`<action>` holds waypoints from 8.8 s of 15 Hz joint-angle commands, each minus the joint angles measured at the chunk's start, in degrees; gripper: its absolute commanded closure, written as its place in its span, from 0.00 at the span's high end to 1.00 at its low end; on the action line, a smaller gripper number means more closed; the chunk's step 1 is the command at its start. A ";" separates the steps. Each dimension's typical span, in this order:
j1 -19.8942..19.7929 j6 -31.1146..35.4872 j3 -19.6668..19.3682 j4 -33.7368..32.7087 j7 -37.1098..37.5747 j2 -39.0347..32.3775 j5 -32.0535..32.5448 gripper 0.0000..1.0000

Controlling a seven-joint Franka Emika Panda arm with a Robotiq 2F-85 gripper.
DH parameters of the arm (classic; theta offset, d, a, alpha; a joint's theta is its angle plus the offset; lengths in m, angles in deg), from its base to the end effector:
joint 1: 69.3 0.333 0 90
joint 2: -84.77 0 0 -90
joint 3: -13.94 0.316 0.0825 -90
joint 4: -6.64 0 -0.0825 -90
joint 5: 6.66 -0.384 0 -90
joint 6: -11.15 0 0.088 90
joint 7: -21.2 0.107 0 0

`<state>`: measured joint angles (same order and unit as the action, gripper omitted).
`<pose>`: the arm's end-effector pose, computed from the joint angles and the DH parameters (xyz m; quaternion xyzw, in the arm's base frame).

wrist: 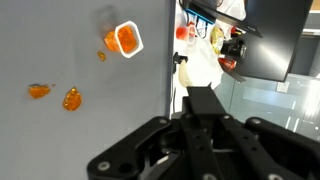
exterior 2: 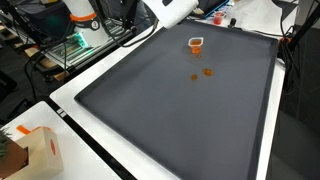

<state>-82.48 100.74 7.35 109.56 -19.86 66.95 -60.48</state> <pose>0.5857 -0.1129 0.3821 -0.8743 -0.0425 -0.0083 0.4835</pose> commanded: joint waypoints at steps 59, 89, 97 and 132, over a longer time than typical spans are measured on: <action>35.16 7.13 9.69 -15.40 70.80 -15.24 93.99 0.03; 32.43 1.60 8.72 -30.05 60.45 -26.44 86.32 0.03; 29.22 2.99 8.49 -30.45 54.37 -23.21 78.96 0.03; 12.36 16.03 12.50 -24.24 26.63 -11.82 45.71 0.03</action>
<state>-65.79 114.94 17.66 84.09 13.07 55.41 -7.84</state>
